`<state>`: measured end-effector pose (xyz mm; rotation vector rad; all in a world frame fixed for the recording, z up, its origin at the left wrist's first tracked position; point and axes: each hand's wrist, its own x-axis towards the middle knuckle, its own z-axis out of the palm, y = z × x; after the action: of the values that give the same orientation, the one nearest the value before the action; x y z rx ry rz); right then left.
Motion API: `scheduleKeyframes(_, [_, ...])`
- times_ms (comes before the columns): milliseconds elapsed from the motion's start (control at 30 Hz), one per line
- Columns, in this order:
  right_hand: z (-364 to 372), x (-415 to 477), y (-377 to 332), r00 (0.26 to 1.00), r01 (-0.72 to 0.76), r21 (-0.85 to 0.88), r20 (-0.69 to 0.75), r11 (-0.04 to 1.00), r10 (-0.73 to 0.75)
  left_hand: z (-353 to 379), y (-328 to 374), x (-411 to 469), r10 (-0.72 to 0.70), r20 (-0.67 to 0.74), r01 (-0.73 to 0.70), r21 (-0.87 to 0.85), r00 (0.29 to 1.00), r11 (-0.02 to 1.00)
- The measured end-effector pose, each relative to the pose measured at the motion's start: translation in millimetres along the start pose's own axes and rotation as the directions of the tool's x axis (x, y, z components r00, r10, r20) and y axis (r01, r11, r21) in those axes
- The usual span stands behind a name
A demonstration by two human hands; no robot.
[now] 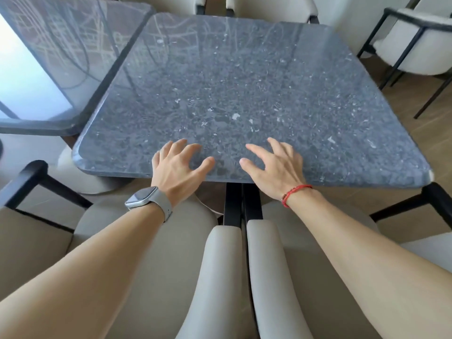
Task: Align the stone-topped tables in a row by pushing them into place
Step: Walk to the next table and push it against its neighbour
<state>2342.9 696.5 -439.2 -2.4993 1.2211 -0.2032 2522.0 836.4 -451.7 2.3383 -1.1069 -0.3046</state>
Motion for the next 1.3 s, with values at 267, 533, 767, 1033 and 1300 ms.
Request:
scheduleKeyframes(267, [47.1, 30.2, -3.5, 0.993, -0.075, -0.186, -0.106, 0.98, 0.056, -2.5, -63.0, 35.2, 0.042, -0.059, -0.017, 0.373, 0.997, 0.928])
scheduleKeyframes(533, [66.7, 33.9, -6.8, 0.963, -0.113, -0.254, -0.267, 0.961, 0.042, 17.6, -64.2, 43.4, 0.064, -0.144, 0.0, 0.408, 0.988, 0.913])
scheduleKeyframes(767, [49.4, 35.2, 1.2, 0.98, -0.065, -0.266, -0.198, 0.962, 0.011, 19.9, -50.1, 50.1, 0.103, -0.124, -0.037, 0.449, 0.987, 0.893])
scheduleKeyframes(1033, [54.1, 34.1, 11.9, 0.959, -0.103, -0.275, -0.284, 0.956, 0.022, 21.1, -50.7, 45.1, 0.119, -0.096, -0.061, 0.467, 0.988, 0.882])
scheduleKeyframes(1300, [66.0, 41.6, 20.5, 0.922, -0.082, -0.246, -0.387, 0.966, -0.02, 33.1, -57.0, 51.3, 0.195, -0.263, -0.07, 0.418, 0.945, 0.906])
